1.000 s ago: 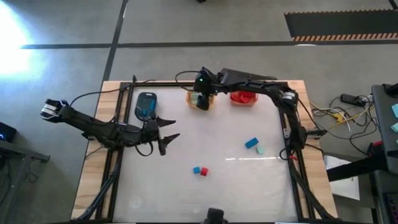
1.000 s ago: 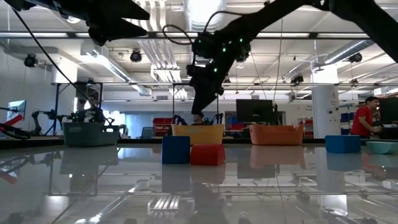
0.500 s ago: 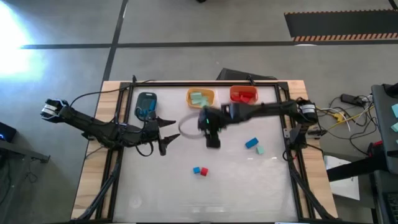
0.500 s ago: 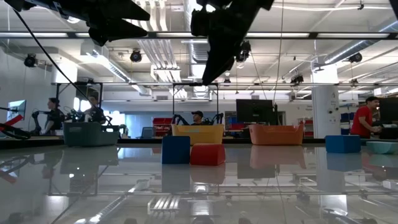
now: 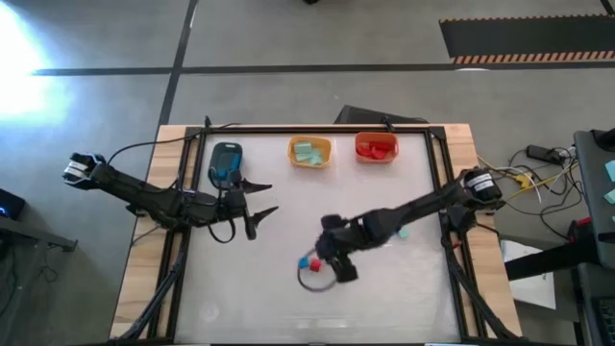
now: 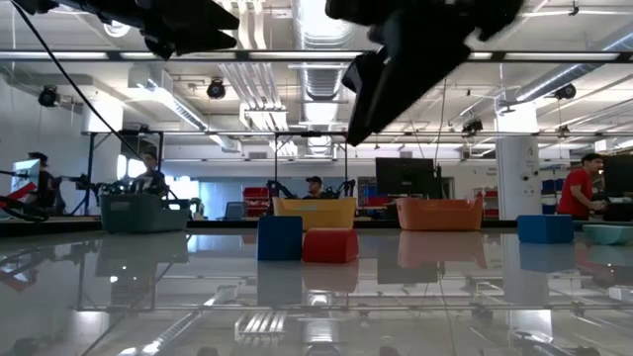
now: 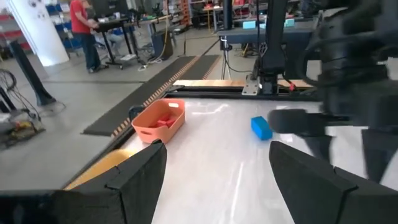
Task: Sort & place blocks by color
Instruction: Put the red half circle block into the orange bin
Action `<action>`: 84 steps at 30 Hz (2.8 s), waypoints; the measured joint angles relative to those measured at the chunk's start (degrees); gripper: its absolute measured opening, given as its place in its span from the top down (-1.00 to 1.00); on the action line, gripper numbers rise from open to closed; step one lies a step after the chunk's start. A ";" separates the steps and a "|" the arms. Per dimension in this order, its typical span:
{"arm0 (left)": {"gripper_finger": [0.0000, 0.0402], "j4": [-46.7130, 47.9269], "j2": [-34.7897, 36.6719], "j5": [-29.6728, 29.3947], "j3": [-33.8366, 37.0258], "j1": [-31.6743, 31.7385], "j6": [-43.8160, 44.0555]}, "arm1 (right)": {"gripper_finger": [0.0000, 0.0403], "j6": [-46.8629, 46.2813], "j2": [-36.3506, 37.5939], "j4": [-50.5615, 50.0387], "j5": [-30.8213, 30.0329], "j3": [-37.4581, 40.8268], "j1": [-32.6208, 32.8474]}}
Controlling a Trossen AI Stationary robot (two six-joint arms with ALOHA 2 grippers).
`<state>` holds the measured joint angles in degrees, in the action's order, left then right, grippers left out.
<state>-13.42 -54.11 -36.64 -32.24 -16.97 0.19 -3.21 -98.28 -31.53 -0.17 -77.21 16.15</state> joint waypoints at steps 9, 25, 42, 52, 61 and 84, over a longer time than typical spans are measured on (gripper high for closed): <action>-0.33 -1.28 0.07 0.00 -0.01 0.02 -7.06 | -0.23 17.10 -5.20 6.97 -2.55 1.55 3.61; -0.33 -1.08 0.13 0.00 -0.01 0.02 -7.14 | -0.15 26.78 -17.05 3.16 8.68 -7.11 -2.18; -0.33 -1.08 0.04 0.00 -0.01 0.02 -6.59 | 0.41 24.68 -17.18 1.55 10.76 -7.10 -2.76; -0.33 -1.09 -0.02 -0.01 0.03 0.02 -6.48 | 0.41 20.81 -9.60 -13.11 2.46 -6.53 -5.44; -0.33 -1.06 -0.02 0.00 0.03 0.02 -6.41 | 0.41 18.85 0.30 -17.73 -6.68 -1.34 -19.06; -0.33 -1.07 -1.99 0.00 0.10 0.02 -6.43 | 0.20 10.67 10.29 4.46 0.03 17.27 -60.57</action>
<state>-14.49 -56.09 -36.64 -32.14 -16.95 -6.24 7.46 -87.99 -27.07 -0.14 -59.94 -44.42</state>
